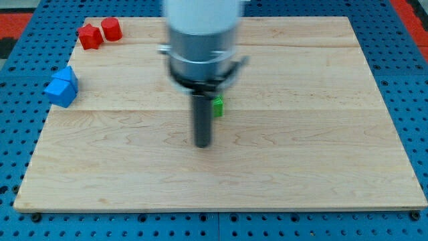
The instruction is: Slide both the blue blocks slightly to the top
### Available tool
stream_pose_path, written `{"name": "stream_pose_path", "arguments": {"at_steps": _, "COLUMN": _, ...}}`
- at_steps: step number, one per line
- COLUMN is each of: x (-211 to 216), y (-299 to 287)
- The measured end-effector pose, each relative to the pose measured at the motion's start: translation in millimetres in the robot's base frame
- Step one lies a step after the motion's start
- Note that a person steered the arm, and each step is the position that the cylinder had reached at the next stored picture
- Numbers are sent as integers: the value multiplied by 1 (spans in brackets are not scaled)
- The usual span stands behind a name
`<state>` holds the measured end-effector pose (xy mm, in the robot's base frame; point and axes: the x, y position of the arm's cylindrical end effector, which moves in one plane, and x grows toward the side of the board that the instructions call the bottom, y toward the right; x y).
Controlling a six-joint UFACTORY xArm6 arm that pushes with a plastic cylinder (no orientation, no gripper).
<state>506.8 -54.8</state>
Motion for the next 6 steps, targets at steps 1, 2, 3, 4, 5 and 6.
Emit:
{"name": "stream_pose_path", "arguments": {"at_steps": 1, "x": -13, "y": -108}}
{"name": "stream_pose_path", "arguments": {"at_steps": 2, "x": -37, "y": -220}}
{"name": "stream_pose_path", "arguments": {"at_steps": 3, "x": -49, "y": -248}}
{"name": "stream_pose_path", "arguments": {"at_steps": 4, "x": -75, "y": -237}}
{"name": "stream_pose_path", "arguments": {"at_steps": 5, "x": -105, "y": -233}}
{"name": "stream_pose_path", "arguments": {"at_steps": 6, "x": -125, "y": -179}}
